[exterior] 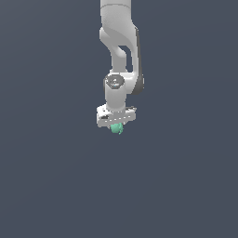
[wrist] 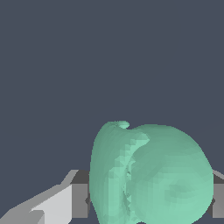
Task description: Pick up the object and move it to a goal position.
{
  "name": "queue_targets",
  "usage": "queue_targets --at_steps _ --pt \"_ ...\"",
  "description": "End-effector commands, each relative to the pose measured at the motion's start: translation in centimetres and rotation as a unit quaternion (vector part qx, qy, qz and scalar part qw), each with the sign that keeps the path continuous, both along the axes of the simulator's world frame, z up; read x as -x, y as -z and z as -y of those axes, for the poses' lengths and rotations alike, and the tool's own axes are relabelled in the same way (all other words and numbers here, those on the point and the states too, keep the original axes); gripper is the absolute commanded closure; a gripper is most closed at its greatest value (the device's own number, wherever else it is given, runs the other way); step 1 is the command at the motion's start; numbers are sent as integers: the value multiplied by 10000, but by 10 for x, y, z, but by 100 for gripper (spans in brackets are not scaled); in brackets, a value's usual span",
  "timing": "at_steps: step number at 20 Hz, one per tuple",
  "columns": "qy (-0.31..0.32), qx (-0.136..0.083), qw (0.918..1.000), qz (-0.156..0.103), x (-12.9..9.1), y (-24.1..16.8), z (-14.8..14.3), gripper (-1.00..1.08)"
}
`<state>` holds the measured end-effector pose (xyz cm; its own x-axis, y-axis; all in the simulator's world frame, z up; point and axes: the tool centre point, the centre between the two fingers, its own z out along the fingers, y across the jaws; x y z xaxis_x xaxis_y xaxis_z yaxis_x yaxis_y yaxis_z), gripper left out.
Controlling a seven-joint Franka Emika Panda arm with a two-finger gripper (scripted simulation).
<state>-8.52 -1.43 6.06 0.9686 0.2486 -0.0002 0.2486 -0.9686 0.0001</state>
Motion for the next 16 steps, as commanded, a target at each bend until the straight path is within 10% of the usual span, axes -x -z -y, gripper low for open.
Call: queue_targets --at_steps 1,16 --pt "-1 0 10000 4 3 -12 -2 108" --pt "-3 3 10000 3 36 -132 -25 108"
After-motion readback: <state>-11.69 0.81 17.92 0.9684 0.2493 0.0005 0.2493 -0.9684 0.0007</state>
